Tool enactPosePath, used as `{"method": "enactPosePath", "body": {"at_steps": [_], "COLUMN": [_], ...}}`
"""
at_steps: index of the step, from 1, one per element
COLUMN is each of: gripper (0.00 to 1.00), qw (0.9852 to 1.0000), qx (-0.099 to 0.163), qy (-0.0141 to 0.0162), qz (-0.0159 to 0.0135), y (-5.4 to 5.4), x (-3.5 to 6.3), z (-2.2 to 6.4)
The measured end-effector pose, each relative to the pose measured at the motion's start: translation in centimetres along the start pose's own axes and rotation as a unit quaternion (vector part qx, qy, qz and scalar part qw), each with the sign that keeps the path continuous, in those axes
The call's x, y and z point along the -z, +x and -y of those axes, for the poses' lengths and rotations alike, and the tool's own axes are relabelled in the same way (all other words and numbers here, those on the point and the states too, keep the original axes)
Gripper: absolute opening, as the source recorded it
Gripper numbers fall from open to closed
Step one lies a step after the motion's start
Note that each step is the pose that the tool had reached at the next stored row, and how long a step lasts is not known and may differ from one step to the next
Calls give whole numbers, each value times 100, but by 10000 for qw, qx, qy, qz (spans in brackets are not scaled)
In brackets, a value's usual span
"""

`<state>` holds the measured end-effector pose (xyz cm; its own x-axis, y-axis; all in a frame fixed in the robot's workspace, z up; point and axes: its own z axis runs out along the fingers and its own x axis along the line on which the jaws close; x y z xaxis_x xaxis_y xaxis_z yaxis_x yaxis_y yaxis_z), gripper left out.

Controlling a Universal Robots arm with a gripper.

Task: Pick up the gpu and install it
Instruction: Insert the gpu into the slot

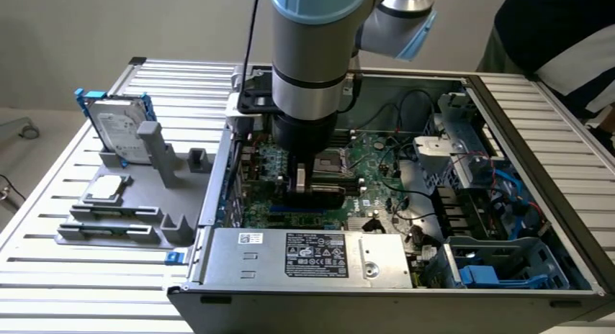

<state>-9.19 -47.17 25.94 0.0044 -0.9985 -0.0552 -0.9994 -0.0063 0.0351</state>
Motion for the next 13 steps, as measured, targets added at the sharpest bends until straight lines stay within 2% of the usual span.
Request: {"method": "enactPosePath", "body": {"at_steps": [13], "gripper": [27], "qw": [10000], "qx": [-1], "qy": [-13], "qz": [0], "y": [4], "x": [-44], "z": [2]}}
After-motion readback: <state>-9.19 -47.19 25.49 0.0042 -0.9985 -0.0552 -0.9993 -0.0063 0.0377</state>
